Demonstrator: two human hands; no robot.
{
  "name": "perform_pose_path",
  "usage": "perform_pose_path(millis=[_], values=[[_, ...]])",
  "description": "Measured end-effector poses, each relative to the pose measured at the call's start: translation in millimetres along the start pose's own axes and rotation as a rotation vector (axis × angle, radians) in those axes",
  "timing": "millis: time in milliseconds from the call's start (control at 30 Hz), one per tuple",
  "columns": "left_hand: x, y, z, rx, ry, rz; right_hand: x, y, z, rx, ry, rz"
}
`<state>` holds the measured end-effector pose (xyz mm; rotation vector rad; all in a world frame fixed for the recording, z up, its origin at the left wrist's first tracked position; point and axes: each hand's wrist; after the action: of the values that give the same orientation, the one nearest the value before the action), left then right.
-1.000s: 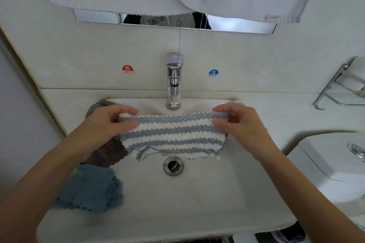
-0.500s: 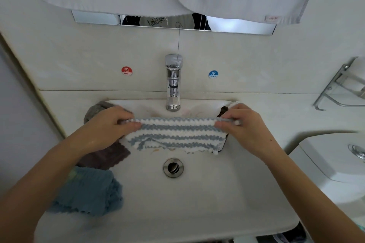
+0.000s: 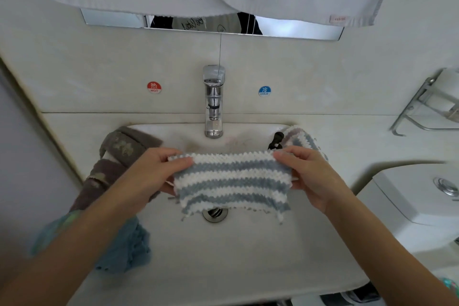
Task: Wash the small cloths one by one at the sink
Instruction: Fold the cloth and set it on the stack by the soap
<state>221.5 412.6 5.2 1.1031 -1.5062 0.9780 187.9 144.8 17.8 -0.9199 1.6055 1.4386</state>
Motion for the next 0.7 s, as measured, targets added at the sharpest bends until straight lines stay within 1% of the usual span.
perform_pose_path(millis=[100,200,267,333,467,600,700], values=[[-1.6,3.3,28.3,0.036,0.018,0.029,10.8,1.7,13.6,0.021,-0.041,-0.011],[2.6,5.4,55.3,0.048,0.042,0.097,19.0,5.2,30.4,0.03,-0.035,-0.07],[5.3,6.5,70.6,0.012,0.029,0.148,24.8,6.4,40.2,0.031,-0.012,-0.125],[6.9,7.6,80.6,-0.041,-0.037,0.218,28.7,7.9,46.5,0.041,-0.013,-0.177],[5.2,8.8,86.4,-0.094,-0.136,0.32,32.2,9.3,45.2,0.071,-0.045,-0.258],[5.2,10.2,89.1,-0.126,-0.125,0.375,34.0,12.5,43.3,-0.001,-0.033,-0.288],[3.6,12.7,92.3,-0.194,-0.099,0.385,37.9,13.1,43.5,0.003,-0.002,-0.27]])
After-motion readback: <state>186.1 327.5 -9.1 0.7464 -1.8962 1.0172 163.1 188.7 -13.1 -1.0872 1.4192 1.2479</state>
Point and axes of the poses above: each hand's wrist, its own y-axis away from the middle knuckle, its own z-axis out of the palm, x = y × z, and after that the axes turned 14 degrees about z, right-handed
